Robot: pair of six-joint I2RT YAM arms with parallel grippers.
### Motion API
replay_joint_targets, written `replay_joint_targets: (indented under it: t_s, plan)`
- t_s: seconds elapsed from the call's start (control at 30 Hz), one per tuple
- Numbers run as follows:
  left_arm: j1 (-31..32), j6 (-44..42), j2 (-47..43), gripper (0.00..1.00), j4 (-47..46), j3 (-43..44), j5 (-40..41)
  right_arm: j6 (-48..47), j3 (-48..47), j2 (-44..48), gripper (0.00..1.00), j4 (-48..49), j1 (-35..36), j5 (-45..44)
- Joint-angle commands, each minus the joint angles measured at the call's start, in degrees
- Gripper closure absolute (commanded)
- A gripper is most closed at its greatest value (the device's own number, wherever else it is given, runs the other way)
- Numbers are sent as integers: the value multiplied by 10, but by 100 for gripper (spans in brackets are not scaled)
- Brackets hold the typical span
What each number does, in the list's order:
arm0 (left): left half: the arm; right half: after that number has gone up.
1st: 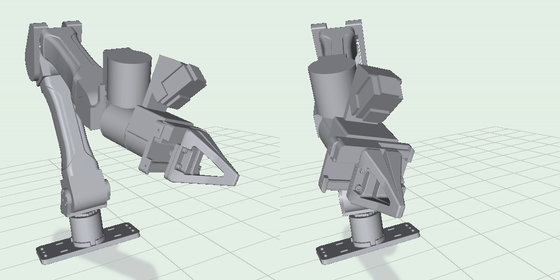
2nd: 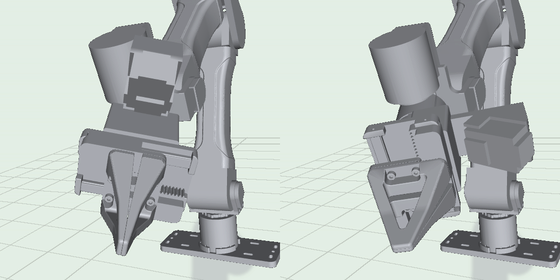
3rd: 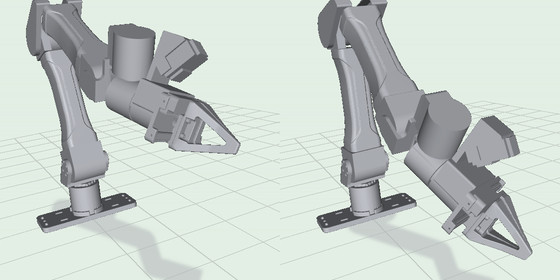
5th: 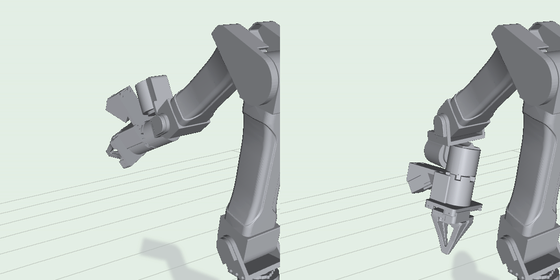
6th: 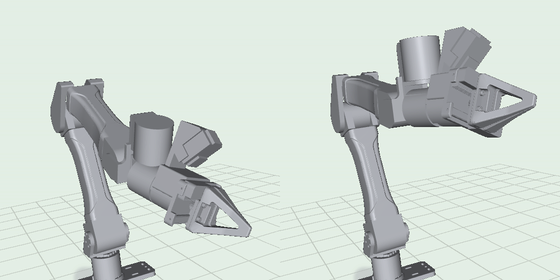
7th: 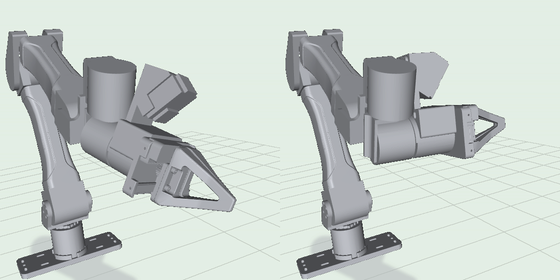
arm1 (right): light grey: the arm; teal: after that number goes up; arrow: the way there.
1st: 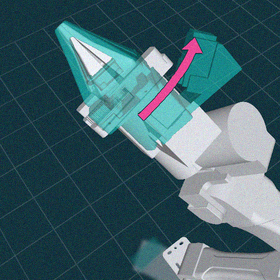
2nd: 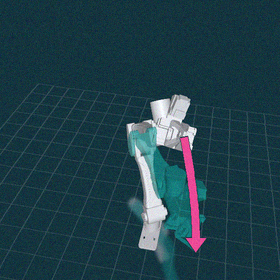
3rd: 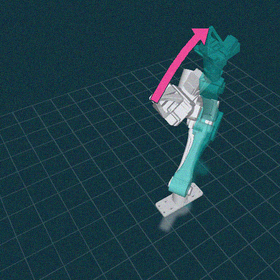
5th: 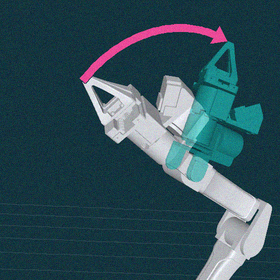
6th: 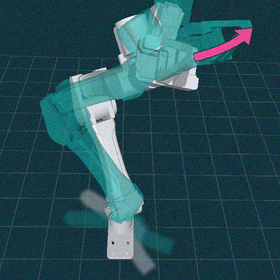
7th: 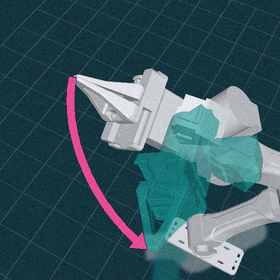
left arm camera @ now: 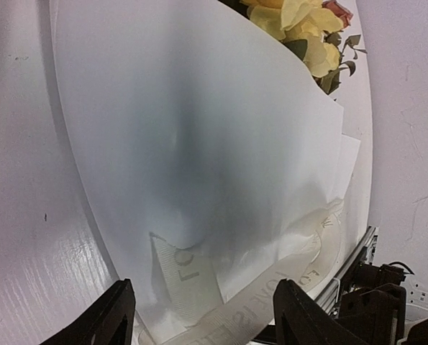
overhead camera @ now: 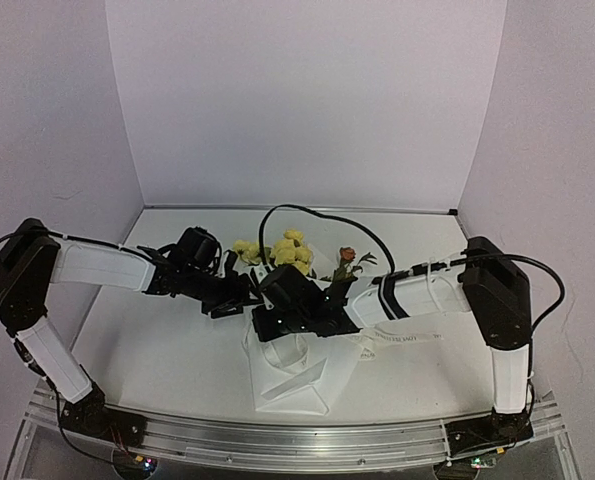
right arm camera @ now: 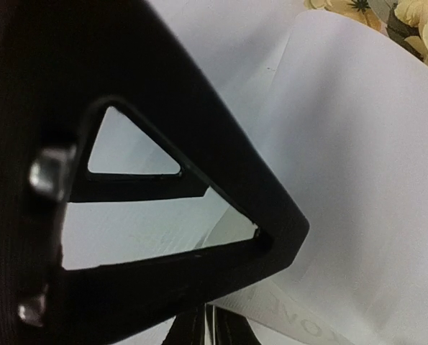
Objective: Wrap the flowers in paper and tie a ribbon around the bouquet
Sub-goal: Cross the ribbon over the folded bouquet.
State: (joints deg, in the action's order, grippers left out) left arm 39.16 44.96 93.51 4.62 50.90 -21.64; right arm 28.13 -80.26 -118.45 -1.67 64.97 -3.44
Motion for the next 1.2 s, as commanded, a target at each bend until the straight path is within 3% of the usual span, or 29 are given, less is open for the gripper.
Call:
replay_joint_targets:
  t_s: [0.0,0.37,0.67,0.77,1.0,1.17]
  plan:
    - [-3,-19,12,34,41,37,11,21,-9,5,89,-21,0,-17]
    - [-3,-30,33,43,90,52,39,38,15,45,75,-33,1,-26]
    - [-3,-11,54,45,41,48,16,55,45,93,70,-33,1,-29]
    - [-3,-8,61,52,28,46,11,65,58,115,66,-41,0,-33]
    - [-3,-7,58,79,14,45,13,108,90,173,57,-98,-8,-62]
    - [-3,-14,45,88,16,43,17,161,139,226,49,-153,-22,-88]
